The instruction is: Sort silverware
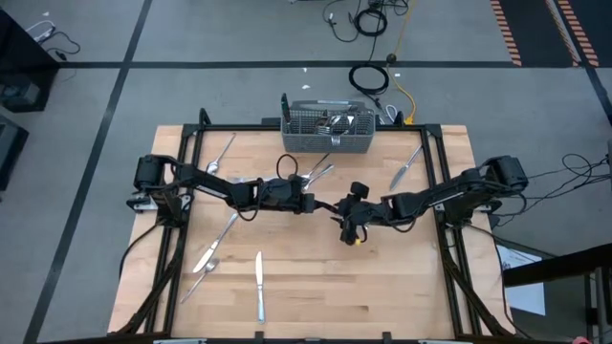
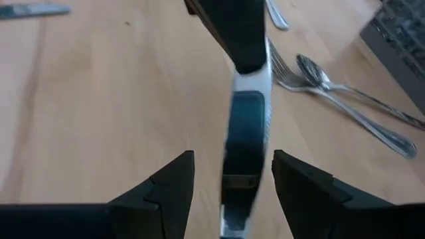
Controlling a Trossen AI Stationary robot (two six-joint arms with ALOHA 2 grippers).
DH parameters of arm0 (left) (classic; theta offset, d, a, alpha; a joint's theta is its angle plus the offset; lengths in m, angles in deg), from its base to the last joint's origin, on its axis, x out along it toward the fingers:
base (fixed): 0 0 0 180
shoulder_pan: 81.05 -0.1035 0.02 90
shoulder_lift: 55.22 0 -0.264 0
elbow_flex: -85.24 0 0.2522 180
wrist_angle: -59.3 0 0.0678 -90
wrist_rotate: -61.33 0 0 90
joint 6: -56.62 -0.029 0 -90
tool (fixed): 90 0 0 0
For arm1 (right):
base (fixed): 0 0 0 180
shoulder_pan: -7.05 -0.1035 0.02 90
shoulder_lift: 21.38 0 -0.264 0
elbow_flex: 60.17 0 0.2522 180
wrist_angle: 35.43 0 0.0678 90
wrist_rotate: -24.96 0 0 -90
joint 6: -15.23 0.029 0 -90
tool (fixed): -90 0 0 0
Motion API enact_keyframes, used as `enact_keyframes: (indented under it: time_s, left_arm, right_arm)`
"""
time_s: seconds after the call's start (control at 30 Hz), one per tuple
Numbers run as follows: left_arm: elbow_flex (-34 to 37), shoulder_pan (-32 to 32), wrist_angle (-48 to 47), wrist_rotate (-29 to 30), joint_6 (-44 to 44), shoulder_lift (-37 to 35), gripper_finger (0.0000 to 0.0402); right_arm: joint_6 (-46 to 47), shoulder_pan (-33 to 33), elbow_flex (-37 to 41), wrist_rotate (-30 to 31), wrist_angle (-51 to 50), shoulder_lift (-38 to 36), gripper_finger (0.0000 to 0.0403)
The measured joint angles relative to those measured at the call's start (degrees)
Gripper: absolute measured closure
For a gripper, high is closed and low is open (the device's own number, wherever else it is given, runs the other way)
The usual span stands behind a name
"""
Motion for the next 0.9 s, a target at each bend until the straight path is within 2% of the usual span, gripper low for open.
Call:
enact_keyframes:
  time_s: [0.1, 0.2, 0.37, 0.57, 0.7, 0.9]
  left_arm:
    - [0.0, 0.0, -0.1, 0.0, -0.9, 0.0, 0.0399]
    - [-0.1, 0.0, -0.3, 0.1, -1.0, -0.1, 0.0399]
    - [-0.1, 0.0, -0.3, 0.0, -1.4, -0.1, 0.0399]
    - [-0.1, 0.0, -0.4, 0.1, -1.4, -0.1, 0.0399]
    - [0.0, 0.0, -0.6, 0.0, -2.6, -0.1, 0.0399]
    - [0.0, 0.0, -0.4, -0.1, -3.0, -0.1, 0.0399]
  right_arm:
    - [1.0, 0.2, 0.0, 2.7, -0.5, 0.0, 0.0215]
    - [0.4, 0.2, 0.0, 3.9, -0.7, -0.3, 0.0241]
    - [0.0, 0.3, 0.0, 2.0, -0.6, -0.2, 0.0293]
    - [1.8, 0.9, 0.0, 0.7, -0.5, 1.4, 0.0323]
    - [2.1, 1.0, 0.0, 1.1, -0.6, 1.5, 0.0360]
    - [2.0, 0.9, 0.0, 1.3, -0.6, 1.4, 0.0361]
